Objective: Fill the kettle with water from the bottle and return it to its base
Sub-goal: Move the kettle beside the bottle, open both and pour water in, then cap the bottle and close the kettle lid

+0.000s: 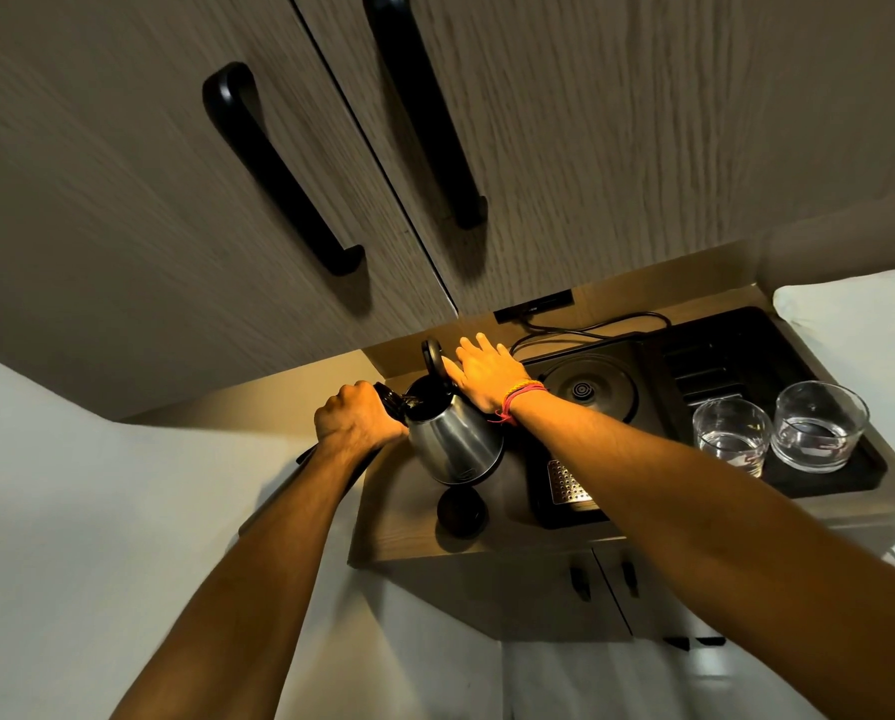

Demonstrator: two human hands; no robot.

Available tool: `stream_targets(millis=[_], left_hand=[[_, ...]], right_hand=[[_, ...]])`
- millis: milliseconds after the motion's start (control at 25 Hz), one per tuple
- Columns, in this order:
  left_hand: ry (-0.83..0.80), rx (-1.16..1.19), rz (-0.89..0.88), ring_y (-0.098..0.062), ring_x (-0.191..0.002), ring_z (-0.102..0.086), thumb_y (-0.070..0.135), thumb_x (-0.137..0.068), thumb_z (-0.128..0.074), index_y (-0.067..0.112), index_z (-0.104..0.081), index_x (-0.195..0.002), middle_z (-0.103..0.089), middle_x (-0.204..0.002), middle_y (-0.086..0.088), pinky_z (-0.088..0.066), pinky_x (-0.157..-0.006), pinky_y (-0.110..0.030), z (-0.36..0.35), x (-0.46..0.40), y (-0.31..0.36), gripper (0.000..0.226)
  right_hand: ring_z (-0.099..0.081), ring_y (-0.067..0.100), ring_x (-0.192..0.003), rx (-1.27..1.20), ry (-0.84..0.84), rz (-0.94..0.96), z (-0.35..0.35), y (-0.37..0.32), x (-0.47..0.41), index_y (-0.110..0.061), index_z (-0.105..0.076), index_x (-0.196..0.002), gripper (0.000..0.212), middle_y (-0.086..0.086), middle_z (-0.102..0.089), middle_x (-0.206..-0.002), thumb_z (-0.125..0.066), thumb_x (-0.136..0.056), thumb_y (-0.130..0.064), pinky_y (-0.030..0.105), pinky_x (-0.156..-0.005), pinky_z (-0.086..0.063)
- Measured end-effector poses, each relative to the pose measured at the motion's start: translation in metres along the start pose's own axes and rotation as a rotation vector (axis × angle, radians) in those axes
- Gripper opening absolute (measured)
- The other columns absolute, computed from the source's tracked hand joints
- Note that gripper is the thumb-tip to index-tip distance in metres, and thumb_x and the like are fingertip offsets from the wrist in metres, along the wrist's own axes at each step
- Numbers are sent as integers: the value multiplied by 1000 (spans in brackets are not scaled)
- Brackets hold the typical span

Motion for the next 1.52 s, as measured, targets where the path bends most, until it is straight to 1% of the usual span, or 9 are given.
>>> stream_targets(millis=[400,520,680,880,1040,1160,1240,1360,1520], left_hand=[[-31,147,35,-21,-78,-54,68,-52,-71,23,-51,-99,-56,-90,-1,-43,-63,-31,0,0,4,69],[-26,298,40,-21,-82,-56,68,-48,-72,22,-53,-103,-59,-94,-1,-45,-63,-31,-3,1,8,74],[5,623,63,-18,-92,-58,66,-44,-77,20,-59,-117,-63,-105,0,-48,-66,-26,-6,3,4,88],[155,889,168,-15,-92,-54,48,-55,-88,19,-59,-124,-58,-100,6,-45,-65,-18,-13,7,-32,80],[268,1151,259,-17,-98,-60,35,-56,-93,23,-60,-118,-62,-102,7,-47,-69,-18,-34,19,-62,71],[303,1268,328,-21,-105,-62,33,-56,-95,20,-60,-123,-67,-116,-1,-55,-84,-29,-52,28,-75,76],[299,1272,348,-26,-114,-61,36,-57,-95,19,-58,-130,-66,-125,-5,-55,-93,-40,-62,30,-80,84],[293,1270,319,-30,-117,-60,40,-58,-95,18,-55,-134,-65,-128,-7,-54,-96,-46,-72,34,-84,89],[274,1301,289,-30,-116,-61,43,-57,-95,18,-54,-134,-65,-126,-7,-54,-96,-48,-74,33,-91,90]], right_hand=[[-20,44,-144,-64,1,-39,0,2,-1,-13,-24,-151,52,22,-30,-150,-31,-103,-31,58,-113,-28],[-27,46,-137,6,-13,7,1,-3,2,-18,-17,-153,59,23,-34,-144,-43,-100,-24,58,-107,-35],[-32,45,-133,23,-27,13,5,-4,0,-16,-22,-151,60,20,-34,-144,-47,-97,-19,56,-102,-39],[-31,45,-134,10,-47,-7,10,-7,-2,-11,-26,-148,61,19,-30,-149,-52,-94,-14,59,-105,-38],[-31,42,-136,-34,-56,-2,11,-18,-4,-14,-29,-147,51,16,-31,-151,-46,-99,-16,57,-107,-37],[-33,38,-136,-133,-46,-50,10,-30,-10,-13,-39,-141,41,15,-38,-145,-36,-103,-31,56,-111,-32],[-29,37,-142,-221,-47,-142,6,-34,-12,-8,-42,-139,53,16,-39,-149,-25,-103,-44,55,-117,-24],[-13,36,-151,-148,-67,-172,-5,-46,-12,-6,-30,-149,63,15,-24,-161,-24,-102,-48,52,-123,-12],[-8,36,-152,-85,-41,-201,-11,-52,-15,-7,-25,-151,63,15,-20,-163,-24,-102,-47,54,-123,-8]])
Point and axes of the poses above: each hand's wrist, its own x-axis away from the middle knuckle, its own z-axis out of the back of the hand, y = z × x, the point moved 7 cm from there along -x, towards the middle knuckle
